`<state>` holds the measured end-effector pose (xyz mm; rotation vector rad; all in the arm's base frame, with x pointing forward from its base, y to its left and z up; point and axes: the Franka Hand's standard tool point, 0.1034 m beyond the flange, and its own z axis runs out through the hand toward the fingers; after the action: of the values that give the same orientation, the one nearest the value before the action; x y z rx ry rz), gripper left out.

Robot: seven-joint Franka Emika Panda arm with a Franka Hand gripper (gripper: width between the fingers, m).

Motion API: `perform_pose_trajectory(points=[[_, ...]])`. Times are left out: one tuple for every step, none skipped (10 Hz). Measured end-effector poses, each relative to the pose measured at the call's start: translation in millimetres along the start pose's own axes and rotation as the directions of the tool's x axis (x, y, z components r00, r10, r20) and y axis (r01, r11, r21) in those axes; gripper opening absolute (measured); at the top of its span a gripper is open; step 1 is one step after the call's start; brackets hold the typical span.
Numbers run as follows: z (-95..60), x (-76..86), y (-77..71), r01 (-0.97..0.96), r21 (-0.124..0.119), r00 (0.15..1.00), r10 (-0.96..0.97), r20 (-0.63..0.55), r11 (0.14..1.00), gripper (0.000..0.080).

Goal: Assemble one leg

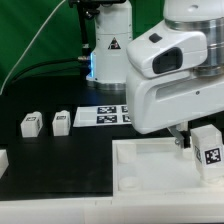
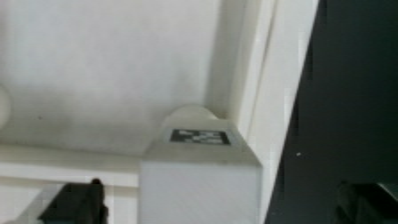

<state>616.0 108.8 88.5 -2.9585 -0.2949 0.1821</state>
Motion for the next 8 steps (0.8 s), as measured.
perform_pose_trajectory(points=[[1.7,2.6,1.5,-0.004,-0.003,1.0,0.004,-0.026,1.0,0.0649],[2.5,2.5,1.7,-0.004,-0.004,1.0,0.004,-0.028,1.0,0.0649],[2.6,2.5,1.7,-0.004,-0.004,1.0,0.004,-0.028,1.0,0.0533],[2.8,2.5,1.7,-0.004,-0.004,1.0,0.004,-0.027,1.0,0.0399],[2.8,2.5,1.6,-0.02,-0.003,0.999,0.02,-0.027,1.0,0.0399],[2.8,2.5,1.9,-0.066,-0.003,0.997,0.066,-0.028,0.998,0.0291],[2.9,2.5,2.0,-0.056,-0.003,0.998,0.056,-0.028,0.998,0.0291],[3.4,3.8,1.2,-0.208,0.007,0.977,0.208,-0.036,0.978,0.0291]])
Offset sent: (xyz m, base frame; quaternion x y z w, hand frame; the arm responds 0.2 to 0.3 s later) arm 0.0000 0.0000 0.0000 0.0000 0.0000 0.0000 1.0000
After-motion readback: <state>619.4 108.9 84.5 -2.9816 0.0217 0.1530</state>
